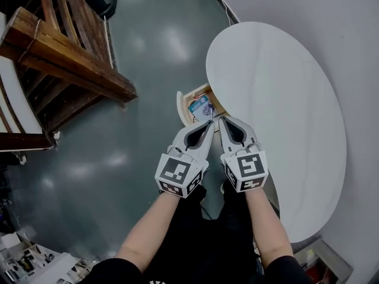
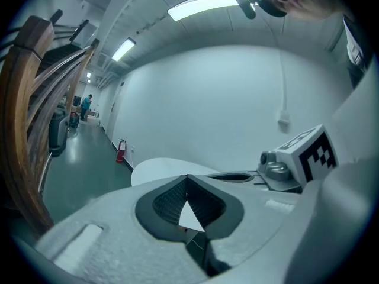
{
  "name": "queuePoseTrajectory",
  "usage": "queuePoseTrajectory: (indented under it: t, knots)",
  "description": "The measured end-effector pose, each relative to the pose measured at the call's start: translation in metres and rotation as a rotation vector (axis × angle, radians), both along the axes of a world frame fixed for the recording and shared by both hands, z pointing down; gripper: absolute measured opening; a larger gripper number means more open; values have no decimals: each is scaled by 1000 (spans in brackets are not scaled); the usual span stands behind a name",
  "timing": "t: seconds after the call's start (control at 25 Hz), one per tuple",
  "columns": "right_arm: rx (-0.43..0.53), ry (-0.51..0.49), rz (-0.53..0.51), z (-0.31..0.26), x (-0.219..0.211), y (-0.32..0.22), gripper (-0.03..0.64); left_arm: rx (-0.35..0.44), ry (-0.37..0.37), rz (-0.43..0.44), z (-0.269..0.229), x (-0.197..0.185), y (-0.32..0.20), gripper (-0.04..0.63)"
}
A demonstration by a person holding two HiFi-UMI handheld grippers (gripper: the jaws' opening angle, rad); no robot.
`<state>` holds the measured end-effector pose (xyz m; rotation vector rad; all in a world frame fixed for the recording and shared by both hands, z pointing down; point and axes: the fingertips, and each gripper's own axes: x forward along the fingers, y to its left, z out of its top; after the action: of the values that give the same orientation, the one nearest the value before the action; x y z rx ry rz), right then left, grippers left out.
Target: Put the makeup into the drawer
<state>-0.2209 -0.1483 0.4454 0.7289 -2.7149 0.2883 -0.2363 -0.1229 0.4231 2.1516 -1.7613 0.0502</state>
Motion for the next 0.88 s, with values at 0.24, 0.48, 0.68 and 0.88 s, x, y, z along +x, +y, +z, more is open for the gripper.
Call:
queuePoseTrajectory:
  t: [0.24, 0.48, 0.68, 0.88]
  knots:
    - [38, -26, -4, -47, 5, 9, 15, 34, -12, 11, -43, 8, 11, 9]
    - [84, -48, -14, -86, 7, 23, 15, 73, -36, 18, -76, 12, 25, 9]
    - [125, -71, -11, -127, 9, 33, 15, 101, -52, 30, -108, 12, 36, 9]
    - [160, -92, -8, -154, 14, 43, 15, 130, -56, 34, -133, 13, 47, 9]
